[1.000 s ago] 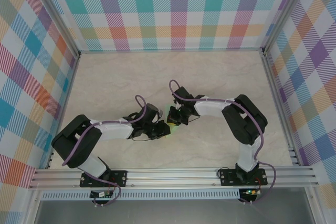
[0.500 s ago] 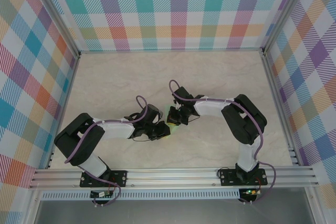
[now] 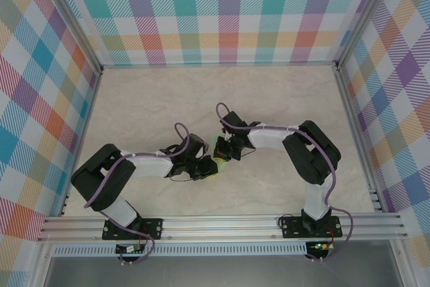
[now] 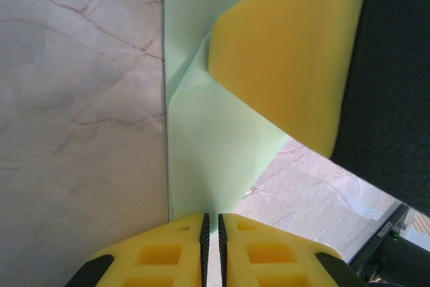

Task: Fold a paper plane with a square sheet of paper (pick it up from the middle)
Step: Third fold the triangle at the center of the table.

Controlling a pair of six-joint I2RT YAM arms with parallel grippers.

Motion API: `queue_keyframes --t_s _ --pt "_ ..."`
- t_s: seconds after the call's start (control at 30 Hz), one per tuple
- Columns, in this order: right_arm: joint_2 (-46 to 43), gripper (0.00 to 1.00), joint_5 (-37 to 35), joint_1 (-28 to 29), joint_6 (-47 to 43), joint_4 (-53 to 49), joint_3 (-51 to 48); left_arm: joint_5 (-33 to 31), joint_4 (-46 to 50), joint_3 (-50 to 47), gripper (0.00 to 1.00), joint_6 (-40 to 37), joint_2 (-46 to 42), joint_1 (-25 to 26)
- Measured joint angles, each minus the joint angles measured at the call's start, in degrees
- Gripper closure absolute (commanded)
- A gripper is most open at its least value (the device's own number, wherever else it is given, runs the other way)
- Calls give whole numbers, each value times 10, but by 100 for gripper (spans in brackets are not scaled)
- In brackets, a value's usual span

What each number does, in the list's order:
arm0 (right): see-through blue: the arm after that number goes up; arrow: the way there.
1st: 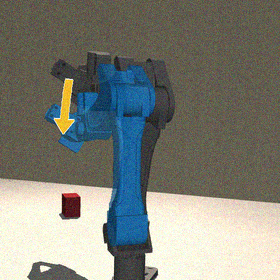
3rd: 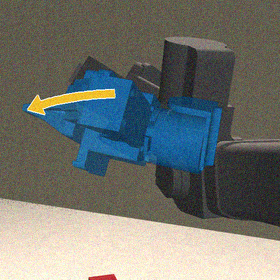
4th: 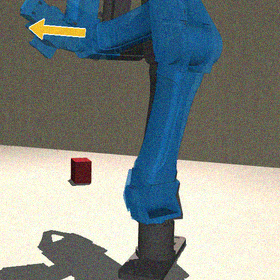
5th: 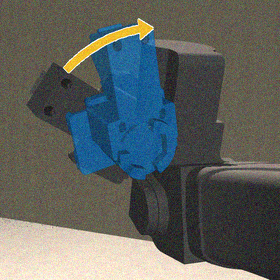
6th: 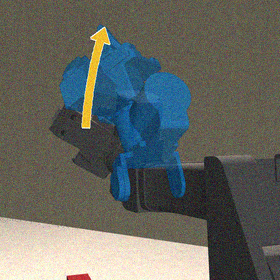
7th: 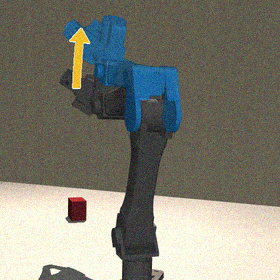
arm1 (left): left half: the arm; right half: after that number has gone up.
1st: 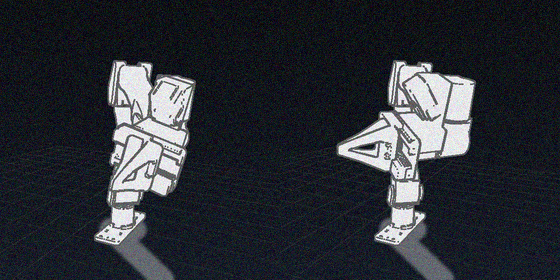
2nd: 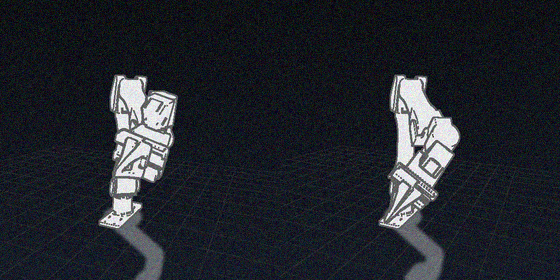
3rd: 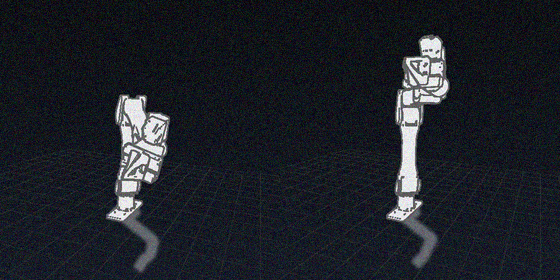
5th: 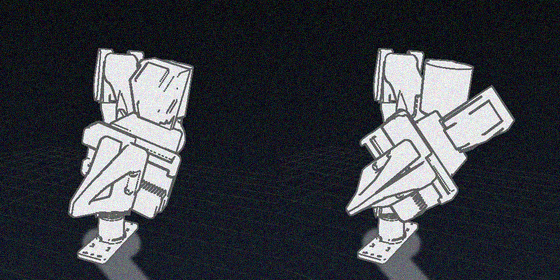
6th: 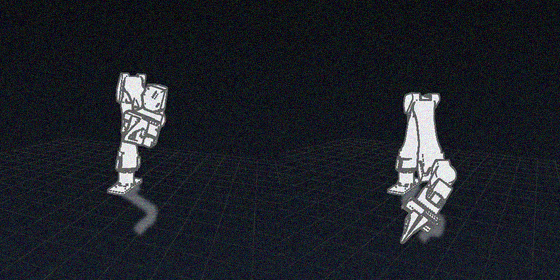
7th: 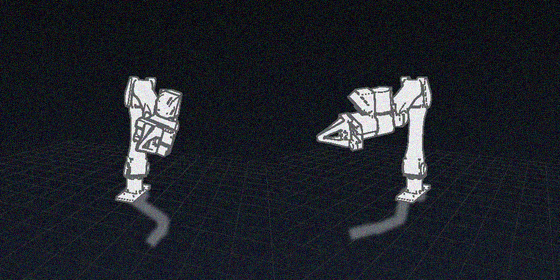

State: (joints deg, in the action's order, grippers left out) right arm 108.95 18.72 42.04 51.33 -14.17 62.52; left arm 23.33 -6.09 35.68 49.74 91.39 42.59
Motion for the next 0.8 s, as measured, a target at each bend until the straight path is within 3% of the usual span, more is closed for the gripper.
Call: queue_keyframes --t_s 0.27,0.63,0.73,0.8 --pt "1 93 0 0 0 0 3 -3 3 1 85 0 0 0" --pt "-43 67 -41 -4 -13 -34 9 -10 17 5 89 0 0 0" --pt "-108 68 -73 -9 -13 -35 -8 -12 19 6 89 0 0 0" --pt "-149 75 -80 -11 -15 -29 -28 -13 20 6 90 0 0 1"
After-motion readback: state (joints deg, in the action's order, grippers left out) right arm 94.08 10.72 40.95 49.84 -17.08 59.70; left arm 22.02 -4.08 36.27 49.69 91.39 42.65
